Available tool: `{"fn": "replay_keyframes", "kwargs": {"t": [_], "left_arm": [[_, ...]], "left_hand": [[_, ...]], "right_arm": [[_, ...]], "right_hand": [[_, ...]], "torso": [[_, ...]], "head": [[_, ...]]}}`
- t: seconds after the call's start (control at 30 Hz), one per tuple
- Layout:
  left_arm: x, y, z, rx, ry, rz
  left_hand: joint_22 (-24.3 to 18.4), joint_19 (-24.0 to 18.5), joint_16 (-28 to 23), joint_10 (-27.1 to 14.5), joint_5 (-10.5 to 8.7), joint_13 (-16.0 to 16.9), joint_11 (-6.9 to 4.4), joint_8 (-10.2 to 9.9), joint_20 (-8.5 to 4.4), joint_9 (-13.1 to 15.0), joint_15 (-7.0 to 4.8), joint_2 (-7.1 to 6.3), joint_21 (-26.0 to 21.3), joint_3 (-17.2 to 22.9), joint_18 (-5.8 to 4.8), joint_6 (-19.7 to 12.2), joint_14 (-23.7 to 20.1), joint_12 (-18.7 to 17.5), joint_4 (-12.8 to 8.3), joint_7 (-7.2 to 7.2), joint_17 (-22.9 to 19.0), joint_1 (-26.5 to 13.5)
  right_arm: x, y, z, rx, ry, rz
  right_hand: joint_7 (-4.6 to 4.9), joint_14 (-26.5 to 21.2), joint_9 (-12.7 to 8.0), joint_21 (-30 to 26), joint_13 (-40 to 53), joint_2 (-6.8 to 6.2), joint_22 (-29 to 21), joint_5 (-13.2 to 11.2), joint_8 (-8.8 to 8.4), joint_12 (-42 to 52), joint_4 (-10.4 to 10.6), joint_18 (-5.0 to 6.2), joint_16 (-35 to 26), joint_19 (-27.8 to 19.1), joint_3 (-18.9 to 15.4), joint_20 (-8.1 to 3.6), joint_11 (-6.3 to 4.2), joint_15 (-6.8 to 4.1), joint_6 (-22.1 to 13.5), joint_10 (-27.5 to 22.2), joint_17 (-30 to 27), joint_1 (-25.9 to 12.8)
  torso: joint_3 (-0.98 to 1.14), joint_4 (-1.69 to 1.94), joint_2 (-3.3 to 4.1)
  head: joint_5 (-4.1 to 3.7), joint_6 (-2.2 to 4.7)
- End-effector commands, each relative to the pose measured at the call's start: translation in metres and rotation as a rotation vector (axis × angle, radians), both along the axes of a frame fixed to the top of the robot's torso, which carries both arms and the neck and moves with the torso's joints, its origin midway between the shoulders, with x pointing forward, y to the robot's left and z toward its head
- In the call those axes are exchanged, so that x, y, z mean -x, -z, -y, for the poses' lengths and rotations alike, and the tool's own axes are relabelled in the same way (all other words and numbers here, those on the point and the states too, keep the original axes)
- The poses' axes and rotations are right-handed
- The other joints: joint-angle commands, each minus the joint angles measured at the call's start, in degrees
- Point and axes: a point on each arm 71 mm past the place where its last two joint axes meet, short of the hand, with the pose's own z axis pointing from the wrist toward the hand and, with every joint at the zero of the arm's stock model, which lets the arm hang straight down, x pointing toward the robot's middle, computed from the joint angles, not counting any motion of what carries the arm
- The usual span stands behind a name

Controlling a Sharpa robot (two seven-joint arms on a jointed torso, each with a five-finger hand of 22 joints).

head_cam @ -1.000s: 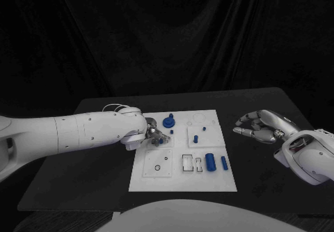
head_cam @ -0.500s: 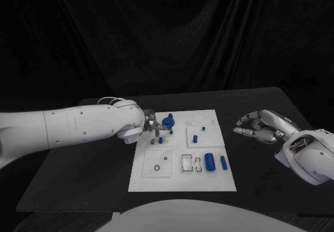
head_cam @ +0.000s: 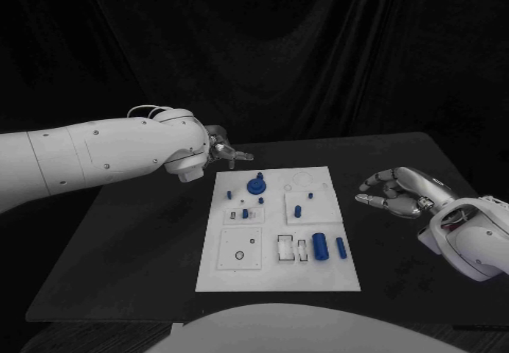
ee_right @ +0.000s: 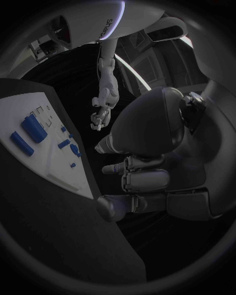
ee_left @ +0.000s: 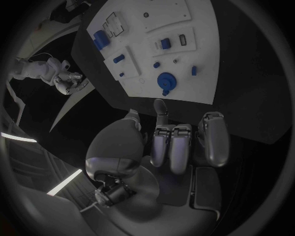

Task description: Assemble the parts on the task board

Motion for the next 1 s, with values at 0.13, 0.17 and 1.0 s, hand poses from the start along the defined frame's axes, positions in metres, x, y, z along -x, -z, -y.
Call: {"fn": "replay_keyframes", "kwargs": {"t": [0.13, 0.17, 1.0], "left_arm": [[-0.009, 0.006, -0.002, -0.079, 0.055, -0.076], [-0.010, 0.009, -0.004, -0.097, 0.063, -0.073], [-0.020, 0.063, -0.023, -0.185, 0.079, -0.118]], "left_hand": [[9.23, 0.34, 0.15, 5.96, -0.13, 14.99, -0.23, 0.40, 0.04, 1.20, -0.29, 0.25, -0.11, -0.44, -0.08, -1.79, 6.15, 0.16, -0.21, 0.18, 15.10, 1.67], [9.22, 0.32, 0.15, 5.96, -0.13, 14.99, -0.22, 0.40, 0.05, 1.22, -0.29, 0.27, -0.14, -0.44, -0.07, -1.83, 6.15, 0.16, -0.21, 0.19, 15.10, 1.70], [9.22, 0.18, 0.15, 5.96, -0.13, 14.99, -0.03, 0.24, 0.15, 1.71, -0.13, 0.12, -0.38, -1.39, -0.04, -2.87, 6.15, 0.16, 0.21, 0.43, 15.10, 1.56]], "right_arm": [[0.001, 0.001, -0.002, 0.000, -0.006, -0.002], [0.001, 0.002, -0.002, -0.001, -0.007, -0.002], [0.008, 0.007, -0.001, -0.003, -0.019, -0.021]], "right_hand": [[0.01, 3.46, -0.11, -0.04, 10.01, 0.22, 6.29, 0.29, 0.18, -0.51, 0.10, -0.06, -0.22, 0.14, -0.18, 0.20, 0.35, 0.30, 0.36, 2.44, 6.80, 0.24], [0.01, 3.47, -0.11, -0.04, 10.02, 0.22, 6.29, 0.29, 0.18, -0.50, 0.10, -0.06, -0.22, 0.14, -0.18, 0.20, 0.35, 0.30, 0.35, 2.45, 6.81, 0.24], [-0.07, 3.45, -0.36, -0.35, 9.75, 0.31, 6.22, 0.81, 0.13, -0.80, -0.11, 0.01, -0.41, 0.19, -0.11, 0.15, 0.25, 0.21, 0.39, 2.39, 6.55, 0.65]], "torso": [[-0.19, 0.08, 0.10], [-0.19, 0.09, 0.07], [-0.14, -0.05, 0.15]], "head": [[0.38, -0.01], [0.39, -0.01], [1.83, -0.01]]}}
